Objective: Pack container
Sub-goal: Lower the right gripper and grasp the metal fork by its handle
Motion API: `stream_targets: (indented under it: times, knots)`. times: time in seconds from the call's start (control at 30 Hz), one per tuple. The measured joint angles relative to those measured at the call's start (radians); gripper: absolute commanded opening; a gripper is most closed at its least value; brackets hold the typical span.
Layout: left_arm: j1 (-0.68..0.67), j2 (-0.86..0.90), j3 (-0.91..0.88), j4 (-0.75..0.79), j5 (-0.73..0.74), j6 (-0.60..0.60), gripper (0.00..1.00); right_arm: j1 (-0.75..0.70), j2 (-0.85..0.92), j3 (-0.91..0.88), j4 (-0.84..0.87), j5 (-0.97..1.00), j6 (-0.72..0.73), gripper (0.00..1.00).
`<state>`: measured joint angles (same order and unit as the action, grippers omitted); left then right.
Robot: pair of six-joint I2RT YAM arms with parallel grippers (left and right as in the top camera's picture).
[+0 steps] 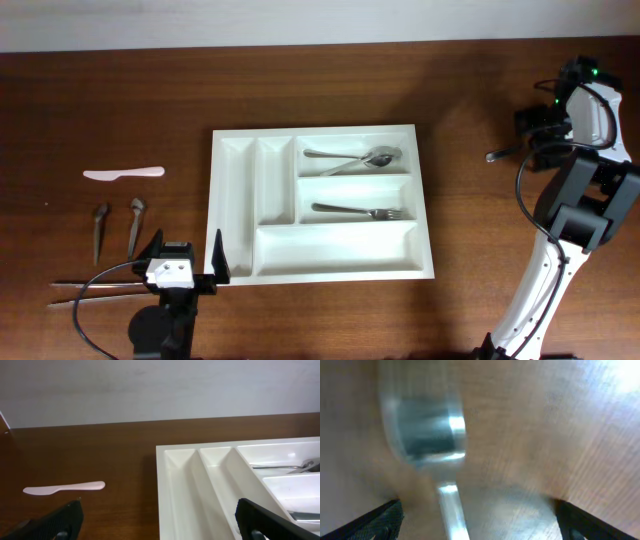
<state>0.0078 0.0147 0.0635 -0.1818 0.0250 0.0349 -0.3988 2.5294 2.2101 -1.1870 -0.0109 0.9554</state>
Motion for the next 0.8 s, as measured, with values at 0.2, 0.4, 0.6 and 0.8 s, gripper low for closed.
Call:
stream_targets:
  times: [0.2,0.4,0.6,0.8]
  knots:
    - [0.000,0.000,0.000,0.000,0.000,0.000,0.99,-0.001,0.000,0.002,0.006,-0.010,-0.020,0.99]
    - [0.000,0.000,0.000,0.000,0.000,0.000,0.99,-0.002,0.000,0.002,0.003,-0.012,-0.026,0.96]
    - [0.000,0.000,0.000,0.000,0.000,0.000,0.99,-0.002,0.001,0.003,-0.064,0.014,-0.034,0.94]
    - [0.000,0.000,0.000,0.000,0.000,0.000,0.99,-0.002,0.001,0.006,-0.093,0.040,-0.051,0.94]
